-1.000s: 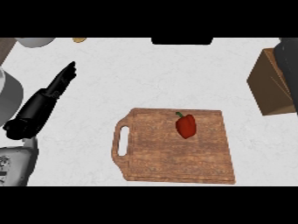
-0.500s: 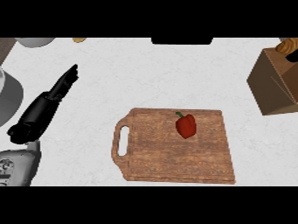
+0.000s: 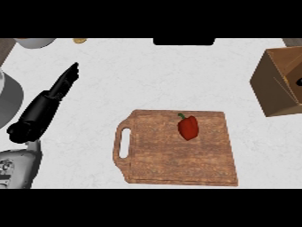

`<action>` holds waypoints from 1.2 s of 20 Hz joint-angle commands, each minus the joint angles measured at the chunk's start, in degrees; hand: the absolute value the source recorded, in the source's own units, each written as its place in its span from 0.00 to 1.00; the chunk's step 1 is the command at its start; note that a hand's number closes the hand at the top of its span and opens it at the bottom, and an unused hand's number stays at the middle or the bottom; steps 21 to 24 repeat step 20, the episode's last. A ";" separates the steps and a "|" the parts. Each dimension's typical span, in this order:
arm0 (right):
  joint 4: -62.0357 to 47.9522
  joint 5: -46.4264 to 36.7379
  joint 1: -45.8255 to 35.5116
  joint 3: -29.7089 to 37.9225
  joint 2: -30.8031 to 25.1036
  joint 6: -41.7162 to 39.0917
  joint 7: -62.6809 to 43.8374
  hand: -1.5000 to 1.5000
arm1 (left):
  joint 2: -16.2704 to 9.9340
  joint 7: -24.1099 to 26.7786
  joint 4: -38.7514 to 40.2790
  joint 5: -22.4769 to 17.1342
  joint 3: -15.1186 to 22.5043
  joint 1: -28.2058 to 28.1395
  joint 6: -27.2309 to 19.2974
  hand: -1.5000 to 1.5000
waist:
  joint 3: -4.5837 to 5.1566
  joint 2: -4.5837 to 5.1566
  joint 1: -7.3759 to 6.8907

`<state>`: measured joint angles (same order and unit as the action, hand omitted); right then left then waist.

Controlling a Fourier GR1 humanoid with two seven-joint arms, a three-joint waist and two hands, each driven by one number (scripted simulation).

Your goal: Pick the croissant from the cutting board and place it in the cardboard box

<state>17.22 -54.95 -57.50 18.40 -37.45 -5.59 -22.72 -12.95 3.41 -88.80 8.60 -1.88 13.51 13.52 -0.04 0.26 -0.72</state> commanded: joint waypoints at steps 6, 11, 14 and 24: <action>6.40 8.65 1.35 7.37 0.02 9.02 15.96 0.00 | 0.09 -0.33 0.33 -0.55 -0.39 0.34 0.70 0.50 | -0.13 -0.07 -0.07; 10.95 24.05 -1.05 23.20 1.30 17.92 19.62 0.00 | -0.59 0.85 0.68 -0.12 -0.95 -1.21 0.49 0.50 | -0.29 -0.50 0.98; 11.39 30.05 3.40 29.62 0.80 20.32 23.79 0.00 | -0.40 1.68 1.00 -0.27 -0.93 -1.41 0.66 0.50 | -0.20 -0.06 1.32; 13.02 36.36 10.34 33.92 -0.90 19.87 30.45 0.00 | -0.79 0.14 1.12 -0.88 -1.82 0.42 1.31 0.50 | -0.02 -0.12 0.76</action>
